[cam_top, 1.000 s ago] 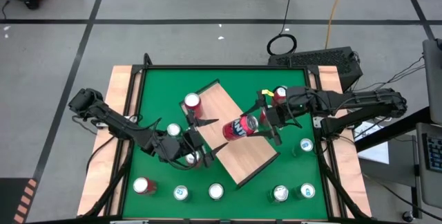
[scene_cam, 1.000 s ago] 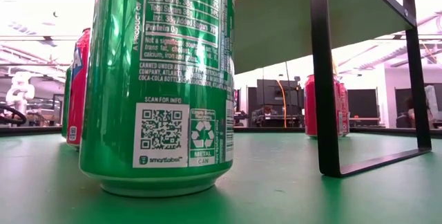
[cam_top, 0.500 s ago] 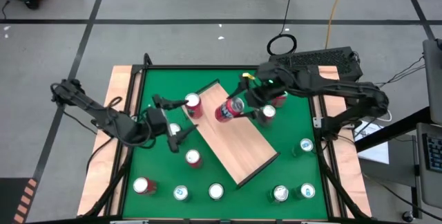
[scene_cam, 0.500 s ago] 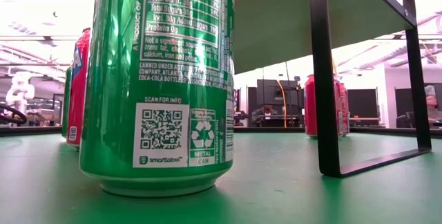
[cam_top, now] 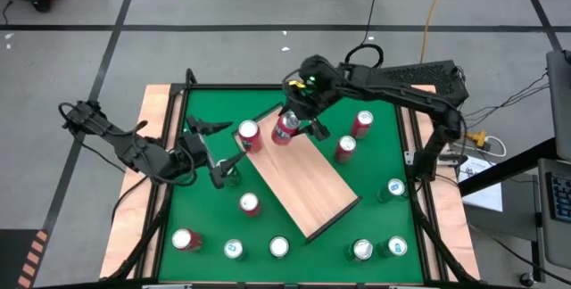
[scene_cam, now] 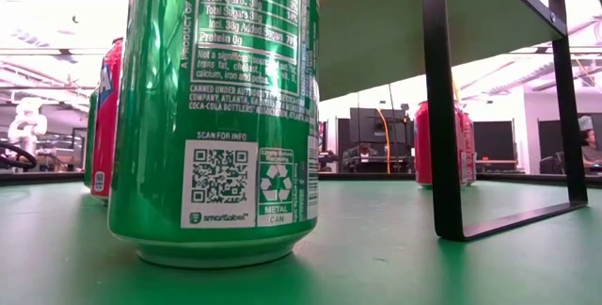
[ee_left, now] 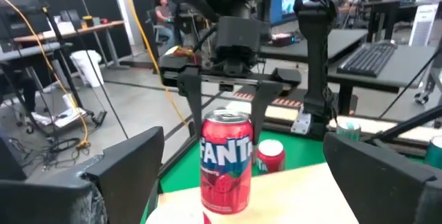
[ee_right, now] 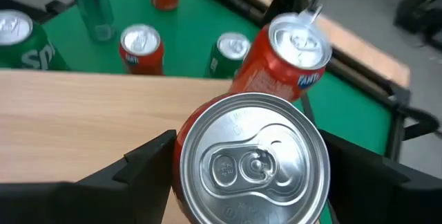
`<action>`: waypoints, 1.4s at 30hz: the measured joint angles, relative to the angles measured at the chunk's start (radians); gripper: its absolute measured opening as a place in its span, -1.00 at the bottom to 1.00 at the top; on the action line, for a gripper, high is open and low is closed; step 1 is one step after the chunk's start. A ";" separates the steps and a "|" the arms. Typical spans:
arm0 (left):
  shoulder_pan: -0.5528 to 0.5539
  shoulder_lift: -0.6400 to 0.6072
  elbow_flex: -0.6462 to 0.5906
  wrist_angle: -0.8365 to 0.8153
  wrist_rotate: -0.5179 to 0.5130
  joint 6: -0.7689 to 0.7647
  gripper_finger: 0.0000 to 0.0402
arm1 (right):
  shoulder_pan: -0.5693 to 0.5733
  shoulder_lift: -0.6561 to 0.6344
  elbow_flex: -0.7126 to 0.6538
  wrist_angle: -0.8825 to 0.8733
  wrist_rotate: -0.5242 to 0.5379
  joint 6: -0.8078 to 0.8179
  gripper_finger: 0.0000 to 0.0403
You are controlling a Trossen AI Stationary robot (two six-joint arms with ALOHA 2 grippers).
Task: Place canned beverage on shelf
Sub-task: Put the red soda can on the shelf aligned with the other red soda can
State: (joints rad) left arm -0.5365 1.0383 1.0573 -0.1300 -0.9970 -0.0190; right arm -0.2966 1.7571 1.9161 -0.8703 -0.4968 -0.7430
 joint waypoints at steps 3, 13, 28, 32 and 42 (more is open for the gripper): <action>0.000 -0.004 0.000 -0.044 -0.005 -0.035 0.98 | -0.004 0.075 0.090 -0.080 -0.010 -0.028 0.45; 0.000 -0.003 0.000 -0.130 -0.007 -0.107 0.98 | -0.012 0.180 0.204 -0.145 -0.031 -0.080 0.45; 0.000 -0.003 0.000 -0.142 -0.007 -0.106 0.98 | -0.035 0.177 0.206 -0.125 -0.097 -0.082 0.45; 0.000 -0.003 0.000 -0.145 -0.007 -0.106 0.98 | -0.033 0.177 0.206 -0.105 -0.055 -0.084 0.45; 0.000 -0.003 0.000 -0.145 -0.007 -0.099 0.98 | -0.044 0.201 0.206 -0.092 -0.048 -0.107 0.45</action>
State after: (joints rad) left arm -0.5365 1.0355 1.0573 -0.2752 -1.0041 -0.1183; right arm -0.3405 1.9578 2.1216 -0.9622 -0.5449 -0.8498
